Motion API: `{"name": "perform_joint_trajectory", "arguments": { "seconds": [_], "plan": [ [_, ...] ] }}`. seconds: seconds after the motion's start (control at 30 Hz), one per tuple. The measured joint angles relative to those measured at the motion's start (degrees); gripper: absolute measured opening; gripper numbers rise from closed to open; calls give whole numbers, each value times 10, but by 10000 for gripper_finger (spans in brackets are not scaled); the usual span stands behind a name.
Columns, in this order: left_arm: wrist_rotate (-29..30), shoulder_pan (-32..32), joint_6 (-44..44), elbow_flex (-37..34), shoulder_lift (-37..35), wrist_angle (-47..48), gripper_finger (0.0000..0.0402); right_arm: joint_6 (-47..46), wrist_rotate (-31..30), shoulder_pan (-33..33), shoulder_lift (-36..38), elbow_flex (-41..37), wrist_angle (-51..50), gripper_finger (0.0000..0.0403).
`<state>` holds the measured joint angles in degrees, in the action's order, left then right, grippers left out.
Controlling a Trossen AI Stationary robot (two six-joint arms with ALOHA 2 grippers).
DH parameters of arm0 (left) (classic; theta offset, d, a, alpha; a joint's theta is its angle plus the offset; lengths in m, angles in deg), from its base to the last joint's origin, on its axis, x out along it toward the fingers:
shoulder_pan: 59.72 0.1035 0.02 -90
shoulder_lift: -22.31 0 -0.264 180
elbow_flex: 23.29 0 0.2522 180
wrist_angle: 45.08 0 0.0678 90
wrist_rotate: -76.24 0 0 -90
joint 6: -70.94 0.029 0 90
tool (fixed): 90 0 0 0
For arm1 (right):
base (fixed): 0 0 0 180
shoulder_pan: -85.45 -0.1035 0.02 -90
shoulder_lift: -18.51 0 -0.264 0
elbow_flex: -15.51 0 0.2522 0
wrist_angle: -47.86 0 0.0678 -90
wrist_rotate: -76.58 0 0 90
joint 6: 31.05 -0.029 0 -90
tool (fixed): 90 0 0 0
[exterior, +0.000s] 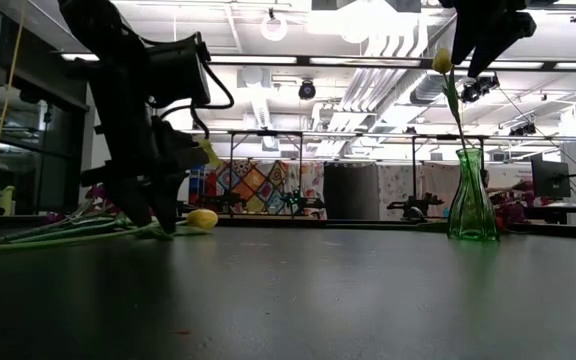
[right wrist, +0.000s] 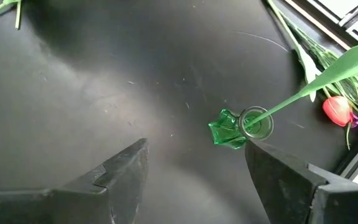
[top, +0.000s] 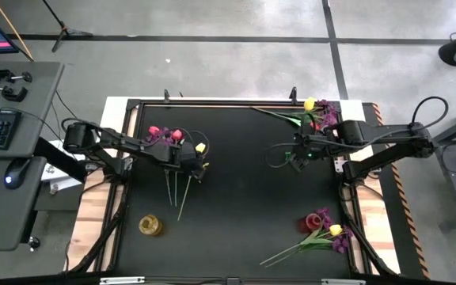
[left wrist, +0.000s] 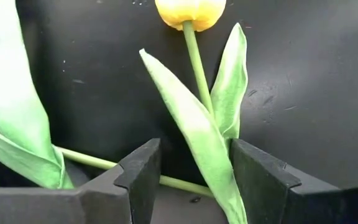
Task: Sort flowers into vase by color
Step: Put the top yellow tulip into the green flower vase
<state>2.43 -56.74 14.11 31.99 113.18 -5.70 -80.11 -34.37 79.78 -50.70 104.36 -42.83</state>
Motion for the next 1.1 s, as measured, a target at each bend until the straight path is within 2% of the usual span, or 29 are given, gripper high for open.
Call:
{"name": "perform_joint_trajectory", "arguments": {
  "seconds": [0.1,0.2,0.27,0.4,0.43,0.57,0.63,0.7,0.83,0.97,1.1],
  "plan": [
    [0,0,10,0,-1,-4,179,0,-3,0,0,0,0,254],
    [-8,1,36,-1,-2,-17,157,0,-3,0,0,0,0,254],
    [-18,1,44,-2,-1,-27,125,0,-3,0,0,0,0,254],
    [-40,0,57,-2,-5,-55,28,0,-3,0,0,0,4,254],
    [-52,0,60,-3,-10,-67,15,0,-3,0,1,0,7,254],
    [-52,8,86,-1,-67,-109,9,5,-11,-7,7,23,16,254],
    [-34,15,119,11,-105,-128,4,12,-28,-16,13,46,15,254],
    [-13,19,167,25,-145,-159,4,15,-58,-26,19,75,17,254],
    [11,34,288,61,-188,-294,2,15,-140,-45,34,129,19,254],
    [20,47,412,100,-161,-476,1,15,-206,-54,44,165,18,254],
    [3,53,496,163,-78,-590,1,18,-236,-56,47,179,19,254]
  ]
}}
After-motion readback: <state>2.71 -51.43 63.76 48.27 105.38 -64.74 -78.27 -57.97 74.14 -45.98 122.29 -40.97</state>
